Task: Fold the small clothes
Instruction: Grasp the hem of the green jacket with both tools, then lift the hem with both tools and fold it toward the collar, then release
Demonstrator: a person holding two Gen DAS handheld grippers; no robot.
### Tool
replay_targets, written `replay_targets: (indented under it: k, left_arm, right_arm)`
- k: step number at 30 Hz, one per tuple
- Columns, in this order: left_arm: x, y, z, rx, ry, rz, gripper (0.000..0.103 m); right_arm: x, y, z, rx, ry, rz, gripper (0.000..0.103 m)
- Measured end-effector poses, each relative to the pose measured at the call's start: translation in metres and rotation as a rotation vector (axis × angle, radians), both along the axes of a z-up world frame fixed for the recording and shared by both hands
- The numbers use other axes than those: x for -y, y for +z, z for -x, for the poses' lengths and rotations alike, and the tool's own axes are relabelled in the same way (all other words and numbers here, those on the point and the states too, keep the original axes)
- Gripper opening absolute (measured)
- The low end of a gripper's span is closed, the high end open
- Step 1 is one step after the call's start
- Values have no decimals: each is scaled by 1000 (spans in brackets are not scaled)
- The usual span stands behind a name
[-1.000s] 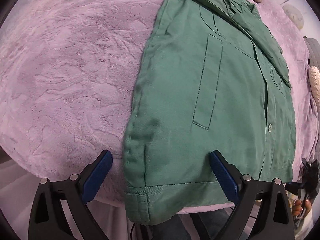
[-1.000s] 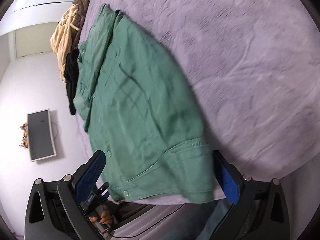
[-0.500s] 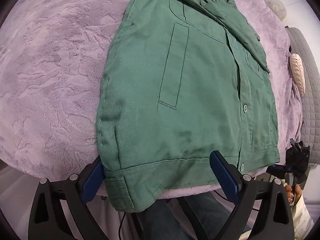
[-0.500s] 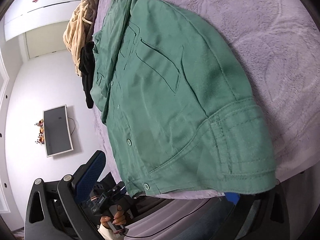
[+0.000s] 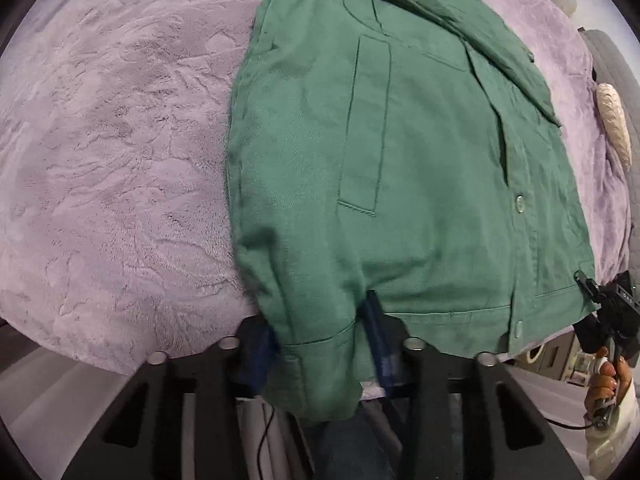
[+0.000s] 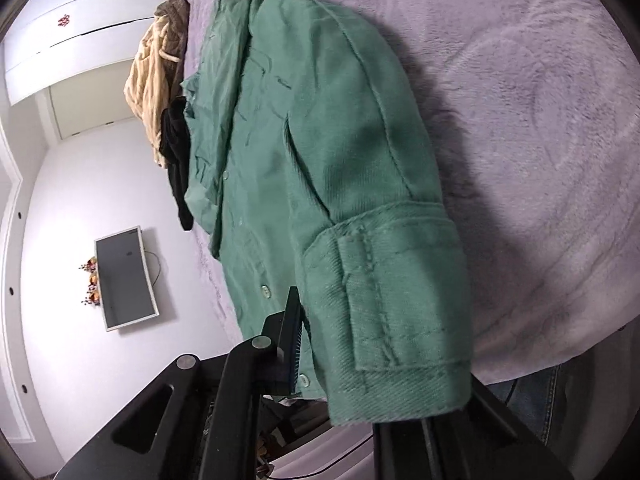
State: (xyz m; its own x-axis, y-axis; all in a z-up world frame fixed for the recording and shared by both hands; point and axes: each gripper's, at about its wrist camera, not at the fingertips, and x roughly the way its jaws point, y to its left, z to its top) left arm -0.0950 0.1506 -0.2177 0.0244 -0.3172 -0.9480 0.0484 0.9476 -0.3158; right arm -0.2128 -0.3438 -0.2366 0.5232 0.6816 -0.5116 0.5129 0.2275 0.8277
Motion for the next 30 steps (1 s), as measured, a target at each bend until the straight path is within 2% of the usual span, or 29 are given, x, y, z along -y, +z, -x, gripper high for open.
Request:
replay_targets:
  k: [2, 6, 9, 13, 15, 18, 22, 26, 30]
  left_arm:
    - [-3, 11, -1, 6, -1, 61, 25]
    - [-18, 36, -9, 18, 87, 267, 25]
    - [-31, 57, -25, 52, 181, 374, 25]
    - [-43, 87, -63, 128, 313, 497, 25]
    - [-35, 98, -91, 162, 349, 525, 25]
    - [-21, 109, -134, 215, 364, 510, 25]
    - [-2, 122, -197, 290, 378, 471, 25]
    - [15, 115, -260, 325, 391, 390, 25]
    - [36, 89, -310, 319, 382, 268, 25]
  right_arm:
    - [1, 10, -9, 42, 5, -35, 13]
    - [3, 34, -36, 129, -4, -109, 12]
    - [6, 53, -66, 193, -1, -142, 12]
    - [15, 80, -119, 277, 7, -156, 12]
    - [20, 89, -148, 306, 11, -163, 12]
    - [29, 100, -200, 333, 32, -145, 12]
    - [45, 94, -274, 326, 45, -137, 12]
    - [57, 60, -341, 248, 38, -127, 12]
    - [65, 20, -379, 149, 34, -53, 12]
